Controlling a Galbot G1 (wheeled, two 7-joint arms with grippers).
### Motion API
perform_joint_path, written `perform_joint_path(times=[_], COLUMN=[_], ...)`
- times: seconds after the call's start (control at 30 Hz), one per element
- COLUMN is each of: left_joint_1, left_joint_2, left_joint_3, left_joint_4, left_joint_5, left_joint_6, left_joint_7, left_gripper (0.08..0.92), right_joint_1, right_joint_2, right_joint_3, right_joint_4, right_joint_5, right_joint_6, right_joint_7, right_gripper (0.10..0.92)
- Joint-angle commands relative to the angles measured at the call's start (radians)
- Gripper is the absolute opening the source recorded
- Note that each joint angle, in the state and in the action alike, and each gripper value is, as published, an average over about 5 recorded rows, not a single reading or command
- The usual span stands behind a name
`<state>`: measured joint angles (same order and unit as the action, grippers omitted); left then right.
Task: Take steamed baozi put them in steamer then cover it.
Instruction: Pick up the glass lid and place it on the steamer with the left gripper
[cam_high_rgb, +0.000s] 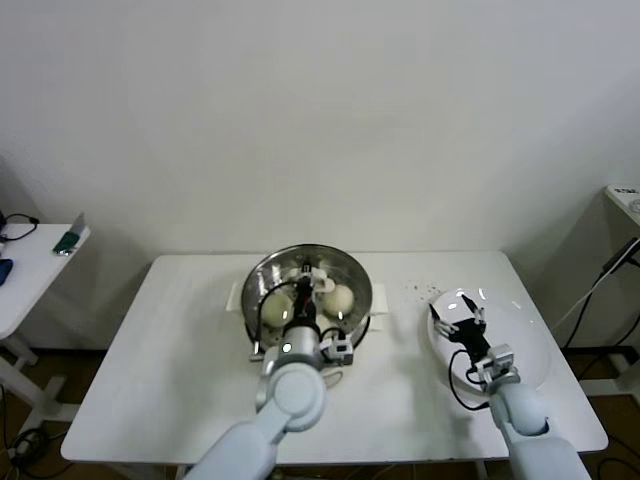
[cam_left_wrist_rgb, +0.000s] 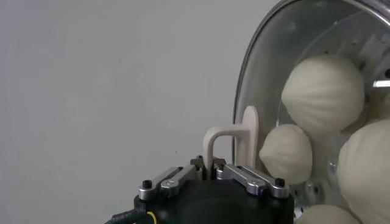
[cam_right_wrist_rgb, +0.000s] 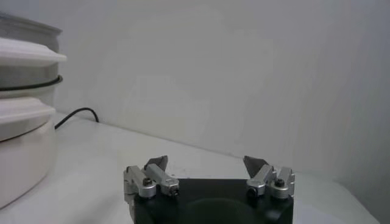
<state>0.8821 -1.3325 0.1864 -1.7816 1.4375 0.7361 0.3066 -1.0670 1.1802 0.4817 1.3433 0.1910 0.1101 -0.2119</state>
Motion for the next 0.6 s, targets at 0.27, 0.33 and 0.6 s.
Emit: perform_joint_path(times=[0.27,0.33,0.6], left_joint_1=[0.014,0.025,0.113], left_joint_2=[0.038,0.05,0.108], left_joint_3=[-0.005,-0.005,0.0], left_joint_4=[-0.114,-0.144,-0.257], left_joint_5=[-0.044,-0.055,-0.076], left_joint_6=[0.049,0.049,0.049], left_joint_7=[0.002,0.006,0.017], left_gripper=[0.415,0.484,0.718], right_joint_1=[-0.011,-0.013,-0.01], right_joint_2=[-0.002,-0.005,-0.005], right_joint_3=[0.015,0.017,0.033], right_joint_4=[0.026,0.035,0.047], right_joint_5=[0.003,0.0,-0.02], right_joint_6=[-0.067,-0.092,-0.152], right_joint_7=[0.005,0.006,0.023], right_gripper=[0.823,0.823,0.823])
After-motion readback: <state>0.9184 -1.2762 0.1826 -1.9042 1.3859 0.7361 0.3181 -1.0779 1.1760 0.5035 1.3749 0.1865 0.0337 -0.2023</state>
